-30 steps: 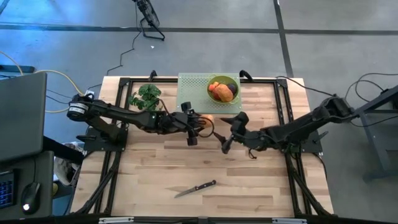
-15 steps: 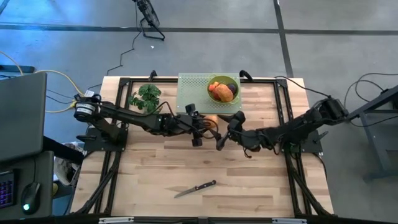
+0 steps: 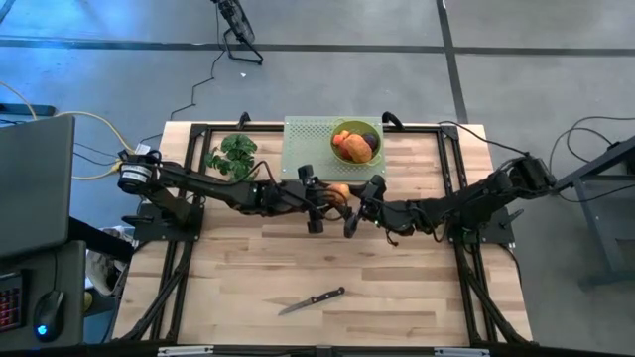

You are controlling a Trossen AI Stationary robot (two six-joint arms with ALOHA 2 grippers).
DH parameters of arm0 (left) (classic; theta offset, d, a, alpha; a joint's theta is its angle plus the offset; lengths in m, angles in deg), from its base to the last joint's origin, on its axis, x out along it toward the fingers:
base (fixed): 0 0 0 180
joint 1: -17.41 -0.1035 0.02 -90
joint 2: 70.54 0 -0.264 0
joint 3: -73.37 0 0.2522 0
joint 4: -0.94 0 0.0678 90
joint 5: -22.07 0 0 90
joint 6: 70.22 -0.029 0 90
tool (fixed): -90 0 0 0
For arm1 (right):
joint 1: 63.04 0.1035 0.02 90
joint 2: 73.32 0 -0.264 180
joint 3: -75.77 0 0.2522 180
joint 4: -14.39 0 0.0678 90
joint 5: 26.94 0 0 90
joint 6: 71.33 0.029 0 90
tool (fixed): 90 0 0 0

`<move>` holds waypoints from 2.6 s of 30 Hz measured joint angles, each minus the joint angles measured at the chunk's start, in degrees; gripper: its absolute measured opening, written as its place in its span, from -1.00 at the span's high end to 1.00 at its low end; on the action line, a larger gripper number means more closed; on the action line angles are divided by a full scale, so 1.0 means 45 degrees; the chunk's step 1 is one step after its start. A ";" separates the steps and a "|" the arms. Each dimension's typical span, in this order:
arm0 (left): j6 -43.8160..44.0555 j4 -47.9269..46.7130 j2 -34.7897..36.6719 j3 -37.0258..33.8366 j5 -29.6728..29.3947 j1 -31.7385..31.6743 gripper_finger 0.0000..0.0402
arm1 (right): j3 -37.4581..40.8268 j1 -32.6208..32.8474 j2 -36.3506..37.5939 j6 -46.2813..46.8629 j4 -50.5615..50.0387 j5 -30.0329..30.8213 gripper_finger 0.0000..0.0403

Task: Pick & Place Fruit
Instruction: Put the mango into the strainer bowl on the shelf

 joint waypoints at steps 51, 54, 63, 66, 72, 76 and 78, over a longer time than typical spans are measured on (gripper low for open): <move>0.2356 -0.6521 0.2078 0.0012 -0.1410 0.0000 -0.55 | -0.0010 -0.0157 0.2266 -0.1541 -0.0921 0.1185 -0.22; 0.2927 -0.7397 0.2220 -0.0010 -0.1412 0.0000 -0.55 | -0.0005 -0.0532 0.2664 -0.2141 -0.0602 0.1169 -0.21; 0.3687 -0.8137 0.2336 0.0000 -0.1411 0.0022 -0.55 | -0.0005 -0.2052 0.3564 -0.3833 0.0720 0.0445 -0.21; 0.3687 -0.8159 0.2336 0.0000 -0.1402 0.0194 -0.55 | -0.0005 -0.2717 0.3721 -0.4132 0.0972 0.0100 -0.21; 0.3687 -0.8316 0.2336 0.0000 -0.1393 0.0816 -0.55 | -0.0005 -0.4187 0.3860 -0.4070 0.1021 -0.0748 -0.21; 0.3782 -0.8439 0.2336 0.0000 -0.1390 0.1110 -0.55 | -0.0005 -0.5049 0.3847 -0.3972 0.0704 -0.0968 -0.21; 0.3783 -0.8463 0.2336 0.0000 -0.1385 0.1210 -0.55 | -0.0005 -0.5428 0.3847 -0.3603 0.0183 -0.1029 -0.21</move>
